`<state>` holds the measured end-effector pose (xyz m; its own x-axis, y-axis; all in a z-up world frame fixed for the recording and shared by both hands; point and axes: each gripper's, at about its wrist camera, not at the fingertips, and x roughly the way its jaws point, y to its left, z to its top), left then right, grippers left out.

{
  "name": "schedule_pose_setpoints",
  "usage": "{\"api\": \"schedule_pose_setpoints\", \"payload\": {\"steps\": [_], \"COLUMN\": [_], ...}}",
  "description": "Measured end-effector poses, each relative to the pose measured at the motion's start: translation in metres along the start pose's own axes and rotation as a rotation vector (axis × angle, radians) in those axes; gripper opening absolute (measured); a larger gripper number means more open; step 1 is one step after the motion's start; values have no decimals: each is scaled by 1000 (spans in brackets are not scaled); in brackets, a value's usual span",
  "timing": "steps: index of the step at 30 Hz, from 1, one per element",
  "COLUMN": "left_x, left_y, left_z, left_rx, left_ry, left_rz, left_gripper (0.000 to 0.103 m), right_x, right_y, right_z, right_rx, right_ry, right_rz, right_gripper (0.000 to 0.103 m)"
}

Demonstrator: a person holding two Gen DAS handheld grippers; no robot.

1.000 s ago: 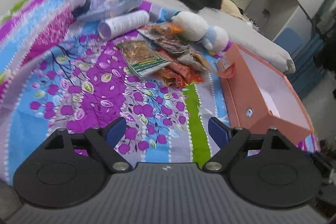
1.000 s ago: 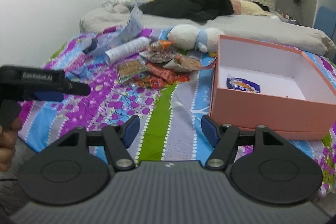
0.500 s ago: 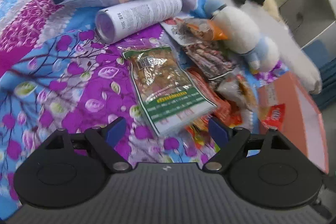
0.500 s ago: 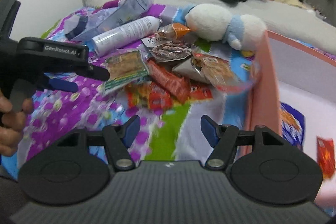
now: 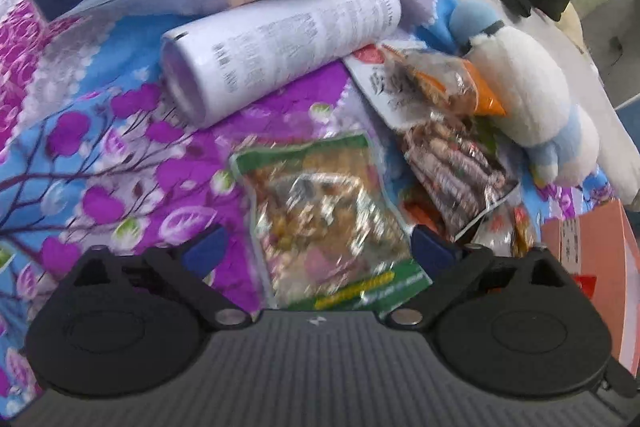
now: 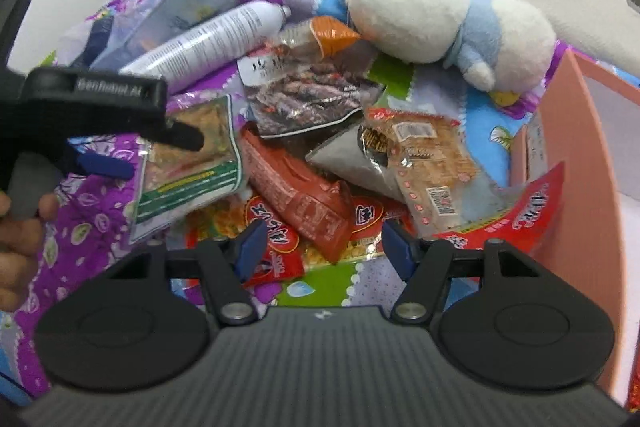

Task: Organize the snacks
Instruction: 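Reach the left tool to the green-label snack bag while the right tool reaches an orange sausage packet, then lift the green-label bag with the left tool while the right tool lifts the orange packet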

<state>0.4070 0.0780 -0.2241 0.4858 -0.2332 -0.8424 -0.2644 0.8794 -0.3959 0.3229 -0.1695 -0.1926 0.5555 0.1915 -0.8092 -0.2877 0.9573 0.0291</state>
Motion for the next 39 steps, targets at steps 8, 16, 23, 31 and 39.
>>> {"api": "schedule_pose_setpoints", "payload": {"steps": [8, 16, 23, 31, 39], "left_x": [29, 35, 24, -3, -34], "left_y": [-36, -45, -43, -37, -32], "left_z": [7, 3, -4, -13, -53], "left_rx": [118, 247, 332, 313, 324], "left_ry": [-32, -27, -26, -15, -24], "left_rz": [155, 220, 220, 140, 82], "left_gripper": [103, 97, 81, 67, 67], "right_x": [28, 39, 31, 10, -22], "right_y": [1, -6, 0, 7, 17], "right_z": [3, 8, 10, 2, -25], "right_rx": [-34, 29, -24, -37, -14], "right_ry": [1, 28, 25, 15, -30], "right_rz": [13, 93, 65, 34, -4], "right_gripper": [65, 57, 52, 51, 51]}}
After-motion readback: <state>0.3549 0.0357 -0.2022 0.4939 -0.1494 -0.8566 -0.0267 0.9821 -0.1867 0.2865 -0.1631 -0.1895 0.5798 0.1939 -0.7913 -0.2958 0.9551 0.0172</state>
